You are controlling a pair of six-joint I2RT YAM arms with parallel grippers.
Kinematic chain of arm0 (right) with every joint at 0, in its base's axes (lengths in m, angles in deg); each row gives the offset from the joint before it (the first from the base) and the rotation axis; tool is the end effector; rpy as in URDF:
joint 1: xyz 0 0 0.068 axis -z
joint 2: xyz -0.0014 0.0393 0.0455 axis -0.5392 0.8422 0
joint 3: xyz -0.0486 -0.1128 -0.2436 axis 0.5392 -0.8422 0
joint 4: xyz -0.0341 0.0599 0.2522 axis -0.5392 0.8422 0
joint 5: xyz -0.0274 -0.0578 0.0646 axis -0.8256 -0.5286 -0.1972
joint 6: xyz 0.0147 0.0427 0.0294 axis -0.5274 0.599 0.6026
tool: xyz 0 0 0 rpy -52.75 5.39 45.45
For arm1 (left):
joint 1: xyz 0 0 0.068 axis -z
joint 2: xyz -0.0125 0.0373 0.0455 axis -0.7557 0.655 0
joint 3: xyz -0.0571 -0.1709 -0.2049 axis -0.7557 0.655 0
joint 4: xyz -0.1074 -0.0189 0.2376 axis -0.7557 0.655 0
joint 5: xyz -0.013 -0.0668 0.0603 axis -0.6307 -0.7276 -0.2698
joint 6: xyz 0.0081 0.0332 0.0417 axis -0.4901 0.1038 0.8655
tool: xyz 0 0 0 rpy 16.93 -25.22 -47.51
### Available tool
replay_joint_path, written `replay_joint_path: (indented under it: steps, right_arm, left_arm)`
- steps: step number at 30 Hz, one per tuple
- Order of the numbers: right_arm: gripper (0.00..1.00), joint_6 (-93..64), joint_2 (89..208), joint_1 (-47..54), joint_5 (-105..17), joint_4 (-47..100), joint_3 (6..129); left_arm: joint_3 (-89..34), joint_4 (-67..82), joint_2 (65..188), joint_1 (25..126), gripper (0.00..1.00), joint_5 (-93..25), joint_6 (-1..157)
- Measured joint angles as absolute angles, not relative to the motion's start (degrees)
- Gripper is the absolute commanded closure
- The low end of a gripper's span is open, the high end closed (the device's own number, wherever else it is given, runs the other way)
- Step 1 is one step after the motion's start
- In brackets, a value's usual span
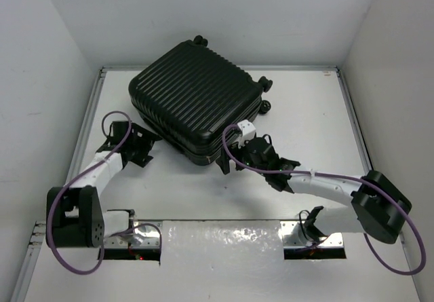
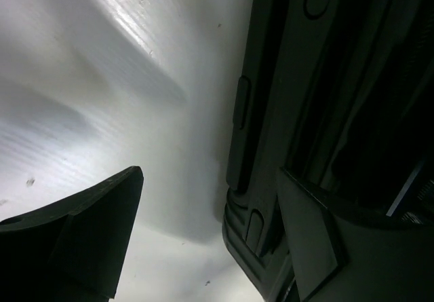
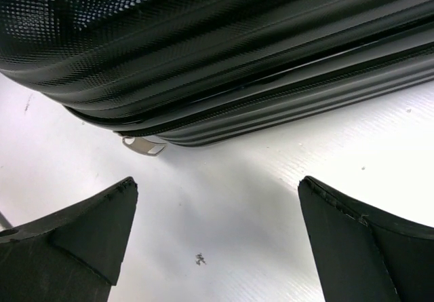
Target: Pack the luggage
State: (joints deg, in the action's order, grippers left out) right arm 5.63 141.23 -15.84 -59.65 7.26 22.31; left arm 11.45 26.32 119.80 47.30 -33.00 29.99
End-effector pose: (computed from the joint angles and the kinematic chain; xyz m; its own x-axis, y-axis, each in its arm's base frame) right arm 0.1792 0.1952 0.1961 -0.5463 0.0549 -0.8358 -0.4670 0.8084 0.3584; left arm 0.2268 0.0027 0.1808 -0.4414 -0.8663 -0.2339 -0.6528 0.4888 -0.5787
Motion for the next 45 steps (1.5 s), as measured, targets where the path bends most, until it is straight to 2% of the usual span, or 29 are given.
replay_joint_path:
  steps: [10,16,24,29,30,31,33,34,38,39,40,41,42,43,45]
  right_arm:
    - [0.01,2.88,138.61,-15.84,-61.0,8.81,22.31]
    - [0.01,1.72,139.46,-15.84,-60.94,9.25,22.31]
    - [0.01,1.41,141.28,-15.84,-60.54,9.27,22.31]
    - [0.01,1.41,141.34,-15.84,-60.41,9.27,22.31]
    - [0.01,1.41,141.34,-15.84,-60.43,9.27,22.31]
    - [0.01,1.41,141.34,-15.84,-60.43,9.27,22.31]
    - [0.01,1.37,141.34,-15.84,-60.43,9.32,22.31]
    - [0.01,1.35,141.34,-15.84,-60.46,9.32,22.31]
    - [0.01,1.15,141.45,-15.84,-60.48,9.29,22.31]
    - [0.01,1.0,141.58,-15.84,-60.5,9.27,22.31]
    - [0.01,0.93,141.8,-15.84,-60.48,9.23,22.31]
    - [0.01,0.78,142.13,-15.84,-60.46,9.16,22.31]
    - [0.01,0.52,142.68,-15.84,-60.39,9.23,22.35]
    - [0.01,0.1,143.44,-15.84,-60.22,9.32,22.5]
    - [0.01,-0.86,145.74,-15.84,-59.38,9.77,23.51]
  left_arm:
    - [9.64,21.84,128.46,47.52,0.25,-34.07,33.4]
    - [9.64,21.16,128.09,47.54,0.25,-34.71,36.35]
    - [9.86,18.83,121.73,47.89,0.25,-37.96,37.86]
    - [9.77,16.81,124.11,47.83,0.28,-39.41,37.66]
    - [9.72,16.38,124.98,47.8,0.3,-39.47,37.73]
    - [9.72,16.27,125.99,47.8,0.39,-39.19,37.77]
    - [9.72,14.56,129.55,47.96,0.46,-39.36,37.33]
    - [9.72,13.51,130.82,48.05,0.53,-39.56,37.07]
    - [9.68,11.22,131.71,48.05,0.53,-40.21,36.74]
    - [9.68,11.09,131.95,48.07,0.61,-40.19,36.72]
    - [9.68,10.8,132.3,48.22,0.76,-40.28,36.48]
    - [9.62,9.93,132.83,48.42,0.83,-40.46,35.98]
    - [9.16,8.81,133.42,48.92,0.94,-40.65,36.04]
    - [8.63,8.77,133.72,49.27,1.0,-40.41,36.15]
    - [8.33,7.87,134.75,49.68,1.0,-39.8,35.65]
